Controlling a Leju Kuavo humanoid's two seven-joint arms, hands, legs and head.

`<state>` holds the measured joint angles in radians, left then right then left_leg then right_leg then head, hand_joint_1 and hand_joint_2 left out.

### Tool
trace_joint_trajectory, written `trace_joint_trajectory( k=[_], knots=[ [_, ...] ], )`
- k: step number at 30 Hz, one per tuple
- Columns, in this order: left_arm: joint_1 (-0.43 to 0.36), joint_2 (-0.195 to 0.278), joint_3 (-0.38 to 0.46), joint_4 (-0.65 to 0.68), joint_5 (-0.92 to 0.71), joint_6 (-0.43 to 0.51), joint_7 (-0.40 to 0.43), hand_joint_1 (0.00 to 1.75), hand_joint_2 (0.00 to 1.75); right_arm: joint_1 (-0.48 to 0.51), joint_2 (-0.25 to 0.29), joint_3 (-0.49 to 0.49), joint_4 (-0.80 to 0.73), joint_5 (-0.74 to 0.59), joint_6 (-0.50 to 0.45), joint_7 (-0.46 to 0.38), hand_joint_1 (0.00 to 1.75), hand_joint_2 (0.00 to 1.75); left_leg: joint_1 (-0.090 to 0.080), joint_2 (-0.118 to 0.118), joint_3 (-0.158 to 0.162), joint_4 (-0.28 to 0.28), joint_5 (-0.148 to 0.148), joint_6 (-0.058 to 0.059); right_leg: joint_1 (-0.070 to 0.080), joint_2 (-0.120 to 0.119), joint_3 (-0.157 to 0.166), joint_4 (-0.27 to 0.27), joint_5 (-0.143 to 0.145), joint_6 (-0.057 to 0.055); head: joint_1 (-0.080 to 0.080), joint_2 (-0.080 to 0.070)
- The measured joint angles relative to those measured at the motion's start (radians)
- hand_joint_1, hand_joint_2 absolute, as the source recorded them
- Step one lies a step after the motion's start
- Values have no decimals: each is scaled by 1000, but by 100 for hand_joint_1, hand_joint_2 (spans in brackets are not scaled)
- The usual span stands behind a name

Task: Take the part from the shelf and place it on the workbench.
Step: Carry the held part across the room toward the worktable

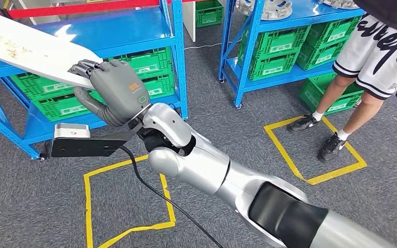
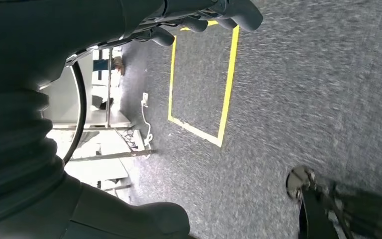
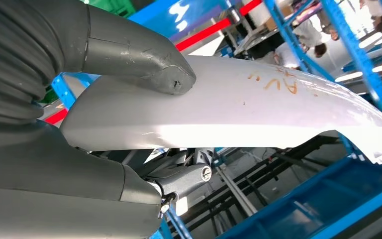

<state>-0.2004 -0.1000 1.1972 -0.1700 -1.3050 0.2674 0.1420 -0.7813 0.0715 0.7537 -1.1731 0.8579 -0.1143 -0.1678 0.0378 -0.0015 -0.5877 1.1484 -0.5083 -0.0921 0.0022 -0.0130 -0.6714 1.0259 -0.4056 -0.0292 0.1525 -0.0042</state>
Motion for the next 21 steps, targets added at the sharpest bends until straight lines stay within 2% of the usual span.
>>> trace_joint_trajectory(
  k=[1,2,4,5,6,7,9,10,11,12,13,14,15,16,17,18,19,20,21],
  knots=[
    [1,-2,1,0,5,0,-5,0,175,-1,1,1,0,-3,1,-5,175,175,1,-1,32,-49,-19,3,1,1,-13,12,5,6,1,0],
    [4,-2,2,0,10,0,-11,0,175,-2,3,2,0,-5,2,-8,175,175,0,-2,48,-80,-39,12,4,2,-23,19,12,10,2,0],
    [13,-2,4,-1,18,0,-18,0,175,-2,6,7,1,-6,5,-11,175,175,-2,-1,40,-89,-35,44,4,3,-31,20,27,16,5,0],
    [19,-2,4,-1,19,0,-21,0,175,-1,7,10,1,-7,8,-11,175,175,-3,0,31,-88,-26,57,2,3,-36,25,20,20,5,0],
    [24,-2,6,-1,20,0,-22,0,175,-1,9,13,2,-8,11,-10,175,175,-4,1,20,-88,-15,69,0,4,-45,44,-8,25,5,0],
    [29,-2,7,-1,21,0,-23,0,175,-1,10,15,2,-8,14,-8,175,175,-4,3,6,-88,-4,78,-2,5,-57,84,-55,30,5,0],
    [34,-2,10,-1,22,0,-23,0,175,-1,15,20,2,-9,16,-6,175,175,-7,3,-25,-88,22,87,-2,6,-86,211,-163,34,7,0],
    [36,-2,11,-1,23,0,-24,0,175,-1,17,22,2,-9,17,-6,175,175,-9,3,-42,-87,34,88,-1,6,-93,272,-191,33,7,0],
    [38,-3,12,-1,24,0,-24,0,175,0,18,24,2,-9,17,-6,175,175,-11,3,-59,-87,47,88,0,7,-89,313,-194,29,7,0],
    [40,-3,13,-1,24,0,-24,0,175,0,18,26,2,-9,17,-5,175,175,-14,3,-74,-87,59,88,2,7,-69,321,-175,22,7,0],
    [41,-3,15,-1,25,0,-24,0,175,0,19,27,2,-9,17,-5,175,175,-17,3,-87,-86,71,88,6,8,-31,295,-146,14,7,0],
    [41,-3,16,-1,26,0,-24,0,175,-1,21,28,2,-9,17,-5,175,175,-18,3,-98,-86,82,87,11,9,25,236,-128,2,7,0],
    [42,-5,18,0,26,0,-24,0,175,-3,25,28,2,-9,17,-5,175,175,-21,3,-106,-87,93,85,18,10,89,154,-131,-12,7,0],
    [42,-7,19,0,26,0,-24,0,175,-5,29,28,1,-9,17,-5,175,175,-20,4,-110,-89,103,81,24,11,143,79,-145,-20,7,0],
    [42,-8,19,0,26,0,-24,0,175,-7,32,28,0,-9,17,-6,175,175,-18,4,-111,-93,114,76,29,12,179,23,-160,-25,7,0],
    [42,-9,19,-1,26,1,-24,0,175,-8,34,28,0,-9,17,-6,175,175,-17,5,-112,-99,126,69,32,12,192,-7,-168,-26,9,0],
    [43,-9,19,-1,26,1,-24,0,175,-8,35,29,0,-9,18,-5,175,175,-15,5,-112,-108,139,62,33,12,189,-17,-159,-25,10,0],
    [44,-9,20,-1,27,1,-24,0,175,-7,37,29,0,-7,21,-3,175,175,-14,5,-116,-109,140,57,31,10,182,-24,-145,-26,12,0],
    [46,-9,20,0,28,1,-27,0,175,-3,40,30,-2,-2,28,1,175,175,-16,4,-123,-98,123,53,28,9,172,-31,-131,-29,11,0]
  ],
)
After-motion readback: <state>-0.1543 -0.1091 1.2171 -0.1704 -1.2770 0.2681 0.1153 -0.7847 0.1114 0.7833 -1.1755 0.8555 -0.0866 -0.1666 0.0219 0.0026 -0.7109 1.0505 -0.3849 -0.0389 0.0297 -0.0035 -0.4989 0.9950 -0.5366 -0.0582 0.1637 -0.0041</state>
